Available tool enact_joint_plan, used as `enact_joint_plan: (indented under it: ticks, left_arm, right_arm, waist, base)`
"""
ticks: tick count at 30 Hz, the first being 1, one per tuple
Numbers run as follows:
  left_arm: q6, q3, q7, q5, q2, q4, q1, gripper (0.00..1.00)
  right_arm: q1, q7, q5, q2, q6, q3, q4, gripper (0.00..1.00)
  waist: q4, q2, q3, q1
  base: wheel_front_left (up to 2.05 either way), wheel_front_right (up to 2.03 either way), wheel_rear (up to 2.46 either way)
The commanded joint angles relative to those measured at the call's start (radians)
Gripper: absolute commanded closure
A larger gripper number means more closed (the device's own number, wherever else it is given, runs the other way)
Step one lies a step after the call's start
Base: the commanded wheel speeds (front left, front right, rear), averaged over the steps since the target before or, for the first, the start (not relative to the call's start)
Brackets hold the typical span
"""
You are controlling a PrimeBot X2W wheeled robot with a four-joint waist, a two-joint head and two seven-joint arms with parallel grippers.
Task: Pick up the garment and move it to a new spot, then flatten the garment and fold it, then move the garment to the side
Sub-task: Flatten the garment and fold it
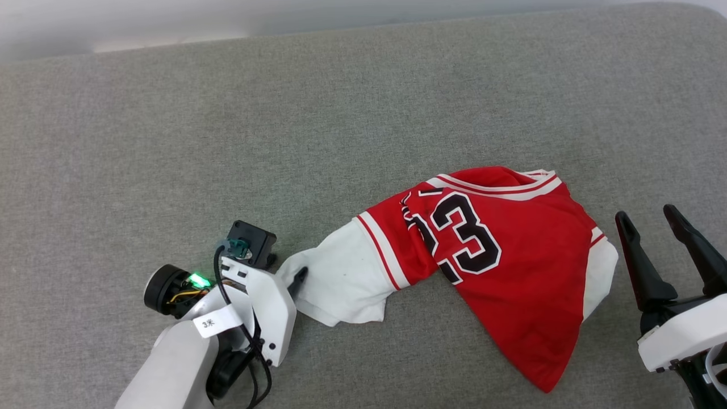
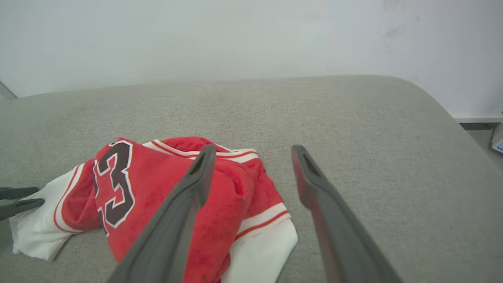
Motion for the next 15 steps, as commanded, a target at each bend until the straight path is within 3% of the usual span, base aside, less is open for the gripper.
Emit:
enact_joint_plan:
  ticks: [1,15]
  left_arm:
    - [-0.011,-0.022,-0.004,-0.009,-0.003,0.039,0.032,1.0]
    - [0.135,0.183,-0.512,0.048,0.023,-0.059,-0.073,1.0]
  right_arm:
    - [-0.012,-0.008,-0.01,0.001,-0.001,0.0,0.008,0.0]
    - [0.003,0.011,-0.034,-0.01,-0.001,0.011,0.089,0.0]
  waist:
    - [0.002,0.0,0.0,0.0]
    - [0.045,0.0,-0.064,0.0]
  base:
    - [0.0,0.0,0.0]
    - [0.0,0.0,0.0]
